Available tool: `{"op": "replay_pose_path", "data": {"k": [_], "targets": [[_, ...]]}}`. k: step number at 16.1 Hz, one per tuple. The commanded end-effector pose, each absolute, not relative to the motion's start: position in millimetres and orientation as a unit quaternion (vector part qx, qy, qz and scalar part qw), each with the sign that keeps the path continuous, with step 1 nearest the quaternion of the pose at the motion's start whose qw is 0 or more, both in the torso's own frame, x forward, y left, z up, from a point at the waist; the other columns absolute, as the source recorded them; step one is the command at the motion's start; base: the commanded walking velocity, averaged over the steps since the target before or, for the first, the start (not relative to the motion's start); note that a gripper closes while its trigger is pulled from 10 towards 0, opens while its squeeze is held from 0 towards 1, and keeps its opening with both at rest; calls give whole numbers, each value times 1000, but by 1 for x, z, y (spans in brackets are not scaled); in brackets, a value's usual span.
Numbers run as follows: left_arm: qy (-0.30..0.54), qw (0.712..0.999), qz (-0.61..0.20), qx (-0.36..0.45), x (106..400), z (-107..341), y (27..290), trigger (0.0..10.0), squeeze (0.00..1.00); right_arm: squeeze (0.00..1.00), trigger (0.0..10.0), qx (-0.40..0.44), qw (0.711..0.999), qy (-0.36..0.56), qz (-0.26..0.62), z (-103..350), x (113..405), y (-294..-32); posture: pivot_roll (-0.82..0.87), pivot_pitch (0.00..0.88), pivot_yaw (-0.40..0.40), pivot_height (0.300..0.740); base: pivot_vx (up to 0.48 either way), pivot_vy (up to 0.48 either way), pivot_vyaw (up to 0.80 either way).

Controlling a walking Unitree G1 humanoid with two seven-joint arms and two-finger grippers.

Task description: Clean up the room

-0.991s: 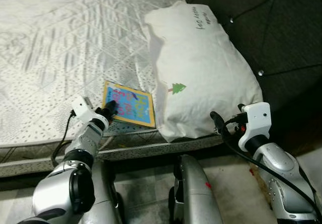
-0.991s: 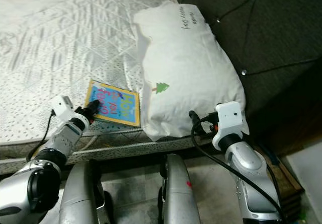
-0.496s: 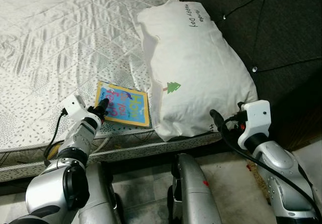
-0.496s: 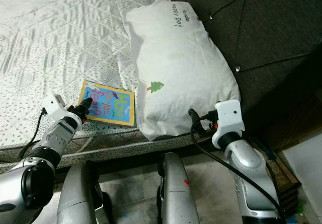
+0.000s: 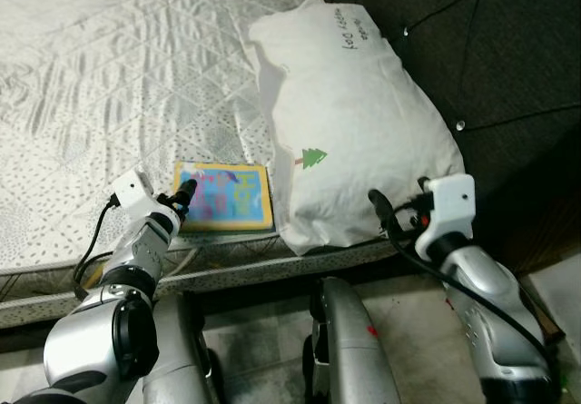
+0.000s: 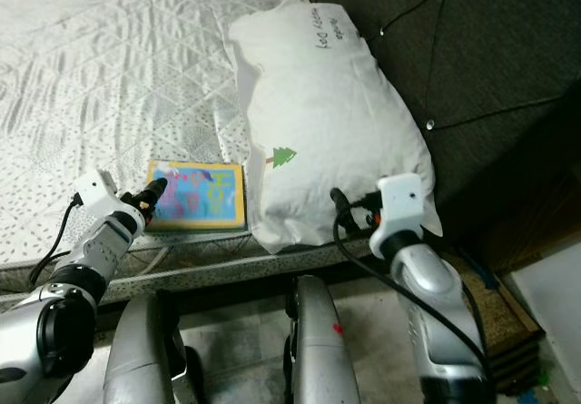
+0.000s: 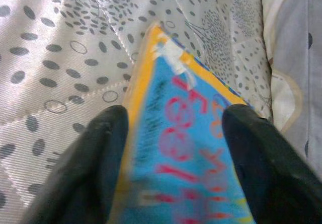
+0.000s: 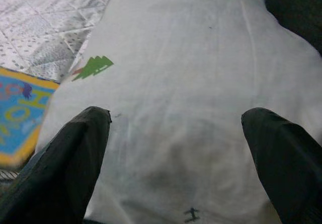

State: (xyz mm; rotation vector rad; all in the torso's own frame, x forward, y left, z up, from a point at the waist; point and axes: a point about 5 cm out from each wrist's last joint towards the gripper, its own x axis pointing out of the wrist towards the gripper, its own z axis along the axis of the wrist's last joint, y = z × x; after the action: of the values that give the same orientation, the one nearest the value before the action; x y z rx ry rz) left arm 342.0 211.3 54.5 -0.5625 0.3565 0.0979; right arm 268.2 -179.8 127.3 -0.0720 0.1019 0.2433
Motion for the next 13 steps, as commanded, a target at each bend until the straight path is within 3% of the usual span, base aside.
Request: {"op": "replay_pose_path", "data": {"k": [1,8,13], "targets": [[193,943,51,-268,339,50,213,10000,1000,0,10000,-35,991,54,117,124,271,-179,-177,85,-51,566,0,0,0],[133,962,71,-228,352,77,225,10000,1000,0,10000,-14,992,27,120,124,295,-164,-96,0,-14,566,0,0,0],[126,963,111,-211,334,64,234,10000,1000,0,10000,2,992,18,127,119,302,-152,-50,0,-8,566,0,0,0]]}}
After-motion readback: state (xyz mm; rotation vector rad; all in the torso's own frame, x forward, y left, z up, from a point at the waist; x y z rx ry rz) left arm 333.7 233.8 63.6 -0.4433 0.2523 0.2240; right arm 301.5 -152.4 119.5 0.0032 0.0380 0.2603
